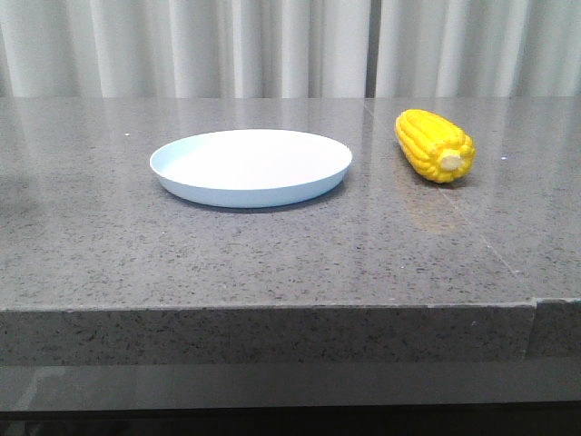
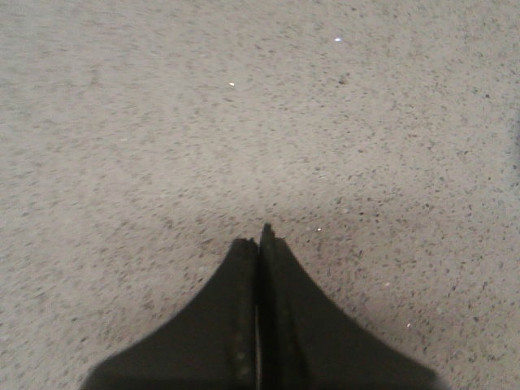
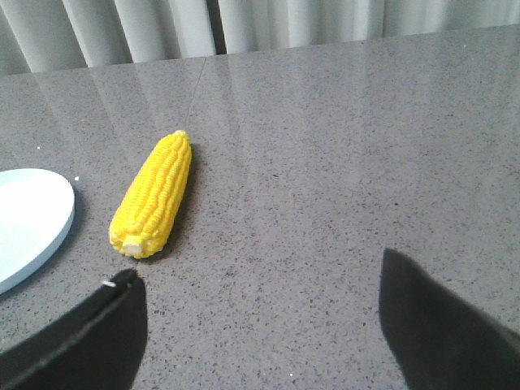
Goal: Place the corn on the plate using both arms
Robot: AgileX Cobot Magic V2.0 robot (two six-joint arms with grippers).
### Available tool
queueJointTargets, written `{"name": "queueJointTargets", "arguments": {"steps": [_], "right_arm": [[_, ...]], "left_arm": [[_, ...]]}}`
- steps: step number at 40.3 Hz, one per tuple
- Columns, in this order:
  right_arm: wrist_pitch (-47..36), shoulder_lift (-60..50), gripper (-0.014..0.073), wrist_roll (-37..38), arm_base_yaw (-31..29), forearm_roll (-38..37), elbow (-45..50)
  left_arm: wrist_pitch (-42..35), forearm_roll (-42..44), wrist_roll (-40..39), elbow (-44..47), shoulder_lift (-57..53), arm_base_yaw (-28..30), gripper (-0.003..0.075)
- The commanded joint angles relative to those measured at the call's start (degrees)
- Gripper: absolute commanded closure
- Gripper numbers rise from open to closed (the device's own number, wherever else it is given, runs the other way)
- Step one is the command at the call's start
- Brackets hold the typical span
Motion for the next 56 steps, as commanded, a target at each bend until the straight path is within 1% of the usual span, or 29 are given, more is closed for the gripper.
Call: {"name": "queueJointTargets", "arguments": {"steps": [1, 4, 9, 20, 27, 32, 41, 46, 51, 56], "right_arm": [[-4.16, 0.81, -0.0017, -0.53, -0.29, 0.04, -2.07], [-4.16, 0.81, -0.0017, -0.53, -0.29, 0.04, -2.07], [-4.16, 0.81, -0.0017, -0.53, -0.29, 0.04, -2.07], [-4.16, 0.81, -0.0017, -0.53, -0.29, 0.04, -2.07], [-4.16, 0.81, -0.0017, -0.53, -0.29, 0.04, -2.07], [-4.16, 0.81, -0.0017, -0.53, -0.29, 0.04, -2.07], [-4.7, 0.86, -0.0017, -0.53, -0.29, 0.04, -2.07], [-3.41, 1.96, -0.0017, -0.53, -0.29, 0.81, -3.04], [-2.14, 8.53, -0.0017, -0.53, -0.29, 0.81, -6.95], [1.4, 17.85, -0.0017, -0.53, -0.29, 1.13, -13.93]], "left_arm": [[-10.46, 0.25, 0.29, 5.1, -10.27, -0.02, 0.0741], [-15.72, 0.25, 0.52, 10.85, -16.85, -0.76, 0.0741], [-20.67, 0.25, 0.52, 18.84, -28.47, -1.52, 0.0741], [-20.55, 0.25, 0.66, 30.09, -52.39, -1.52, 0.0741], [-20.05, 0.25, 0.66, 34.55, -62.22, -1.52, 0.0741], [-19.89, 0.25, 0.66, 35.86, -64.95, -1.52, 0.0741], [-20.41, 0.25, 0.66, 36.88, -65.04, -1.52, 0.0741], [-20.41, 0.25, 0.66, 36.88, -65.04, -1.52, 0.0741], [-20.41, 0.25, 0.66, 36.88, -65.04, -1.52, 0.0741], [-20.41, 0.25, 0.66, 36.88, -65.04, -1.52, 0.0741]]}}
